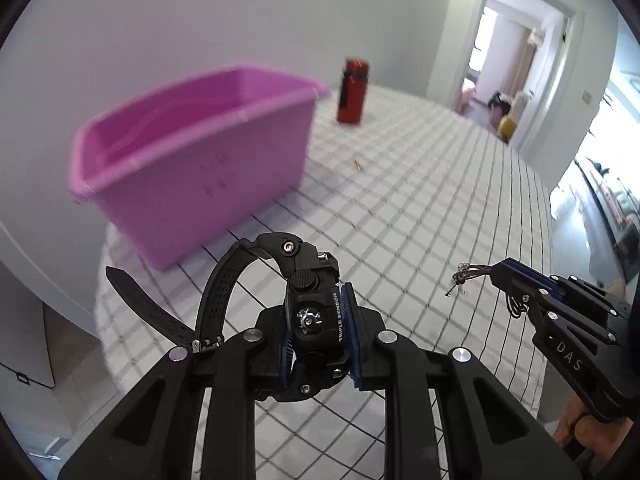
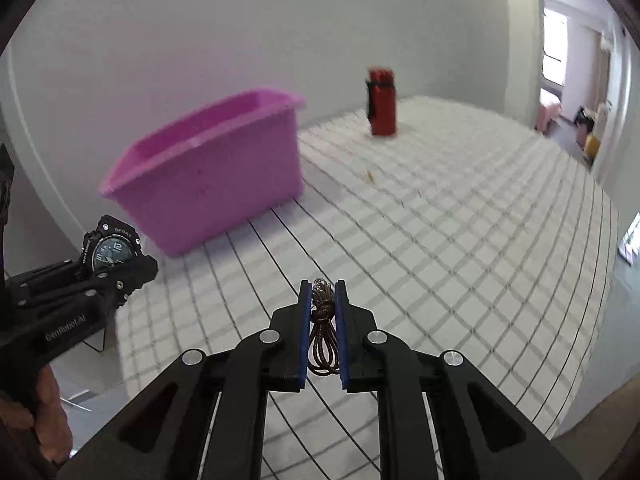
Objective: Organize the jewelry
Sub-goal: 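Lift the watch and cord necklace and carry them over the pink tub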
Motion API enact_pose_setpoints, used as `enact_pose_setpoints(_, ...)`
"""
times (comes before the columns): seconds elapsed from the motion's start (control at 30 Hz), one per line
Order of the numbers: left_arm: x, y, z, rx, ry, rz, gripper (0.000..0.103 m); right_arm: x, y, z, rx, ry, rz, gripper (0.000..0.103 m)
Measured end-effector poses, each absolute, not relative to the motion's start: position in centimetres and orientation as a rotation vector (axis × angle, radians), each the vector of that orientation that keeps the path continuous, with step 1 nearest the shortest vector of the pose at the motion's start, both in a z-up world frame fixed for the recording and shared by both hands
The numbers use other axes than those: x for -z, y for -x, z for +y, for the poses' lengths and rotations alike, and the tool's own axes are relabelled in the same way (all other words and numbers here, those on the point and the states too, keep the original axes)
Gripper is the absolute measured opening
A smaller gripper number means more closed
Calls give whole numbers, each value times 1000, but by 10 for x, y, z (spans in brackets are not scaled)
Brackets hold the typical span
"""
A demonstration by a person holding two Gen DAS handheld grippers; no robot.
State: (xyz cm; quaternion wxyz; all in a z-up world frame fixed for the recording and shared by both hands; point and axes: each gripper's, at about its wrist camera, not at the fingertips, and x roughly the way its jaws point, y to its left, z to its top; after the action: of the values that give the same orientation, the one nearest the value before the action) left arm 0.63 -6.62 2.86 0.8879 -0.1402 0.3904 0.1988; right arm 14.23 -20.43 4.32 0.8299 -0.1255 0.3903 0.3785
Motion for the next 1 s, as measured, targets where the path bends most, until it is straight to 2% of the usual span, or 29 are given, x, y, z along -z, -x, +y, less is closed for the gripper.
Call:
enact_pose_setpoints(0.27, -83, 12, 3, -495, 299, 733, 21, -105, -139, -140, -880, 208, 713, 11)
enact_pose_setpoints(0.47, -97, 2, 79, -472, 276, 707, 21, -121, -141, -63, -889, 164, 664, 11)
enact_pose_setpoints(0.77, -90, -45, 202, -294, 198, 750, 21, -100, -159, 72, -759, 102, 719, 11)
enact_pose_setpoints(1.0, -70, -81, 250, -193, 200, 829, 21, -77, -187, 128, -681, 93, 835, 11)
